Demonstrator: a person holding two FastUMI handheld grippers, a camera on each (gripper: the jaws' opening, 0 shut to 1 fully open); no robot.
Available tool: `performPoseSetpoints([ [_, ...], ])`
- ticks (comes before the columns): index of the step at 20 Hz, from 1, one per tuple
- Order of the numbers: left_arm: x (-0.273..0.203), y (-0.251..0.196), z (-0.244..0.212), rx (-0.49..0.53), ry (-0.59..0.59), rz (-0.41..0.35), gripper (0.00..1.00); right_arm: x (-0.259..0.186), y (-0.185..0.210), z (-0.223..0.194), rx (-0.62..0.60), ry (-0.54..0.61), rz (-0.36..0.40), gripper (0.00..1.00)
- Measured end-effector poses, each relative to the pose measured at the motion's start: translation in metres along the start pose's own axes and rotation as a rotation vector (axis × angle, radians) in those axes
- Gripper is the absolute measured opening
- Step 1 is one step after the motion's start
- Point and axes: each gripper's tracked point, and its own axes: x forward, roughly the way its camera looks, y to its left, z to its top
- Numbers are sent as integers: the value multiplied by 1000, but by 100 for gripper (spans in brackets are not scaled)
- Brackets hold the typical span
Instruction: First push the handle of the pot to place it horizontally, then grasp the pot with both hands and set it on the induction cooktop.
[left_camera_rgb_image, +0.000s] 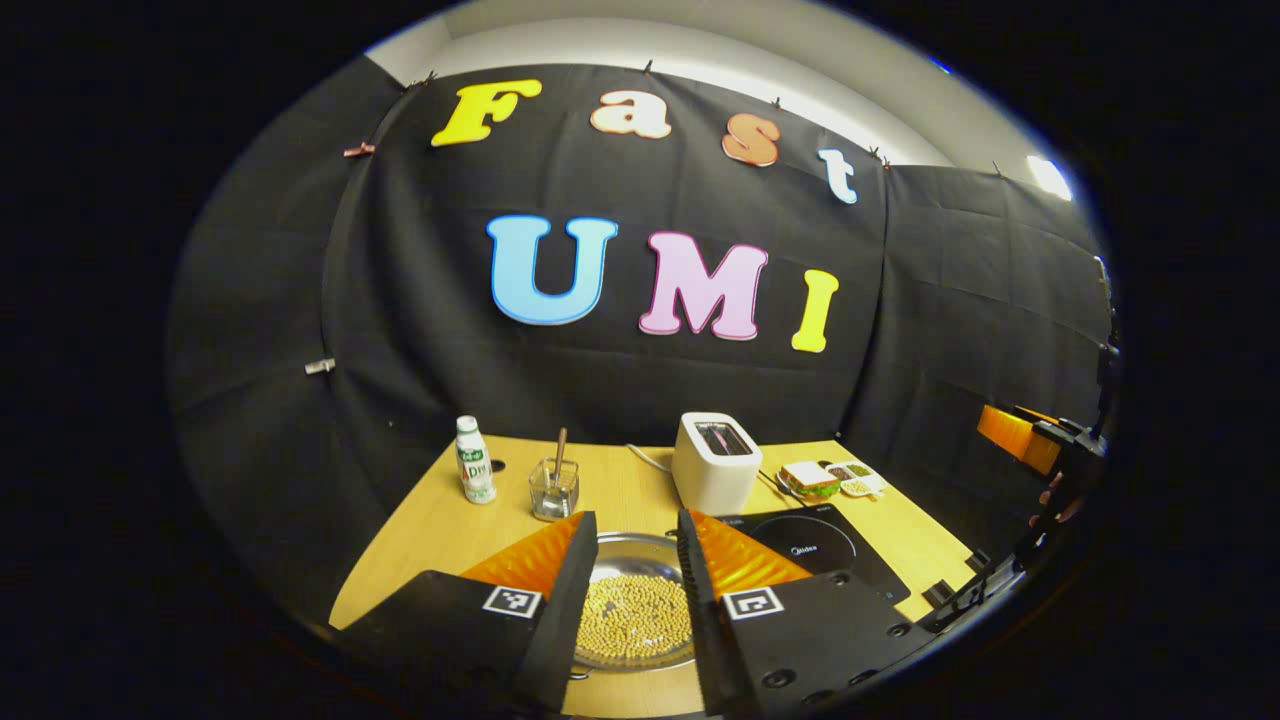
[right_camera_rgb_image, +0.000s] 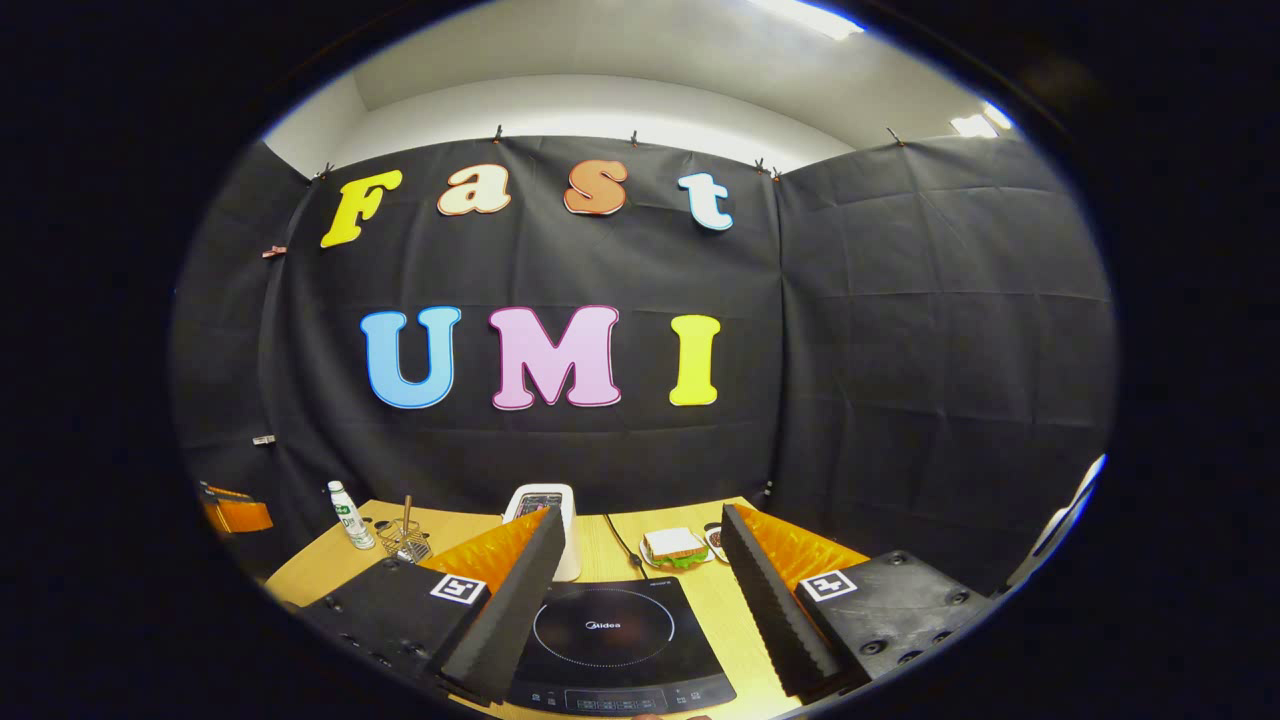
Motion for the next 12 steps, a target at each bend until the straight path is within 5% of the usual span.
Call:
performPoseSetpoints([
  [1, 0, 4, -8, -7, 24, -8, 39, -4, 0, -2, 4, 2, -10, 98],
  [2, 0, 8, -17, -9, 42, -17, 38, -8, 1, -3, 8, 4, -16, 98],
  [3, -2, 13, -23, -7, 60, -17, 14, -14, 3, -5, 11, 7, -20, 98],
  [4, -5, 21, -31, 0, 77, -10, 16, -18, 5, -7, 9, 10, -20, 98],
  [5, -4, 25, -38, 3, 93, -13, 5, -22, 7, -10, 1, 14, -21, 98],
  [12, -13, 31, -105, -84, 243, -74, 5, -39, 15, -16, -4, 26, -28, 98],
])
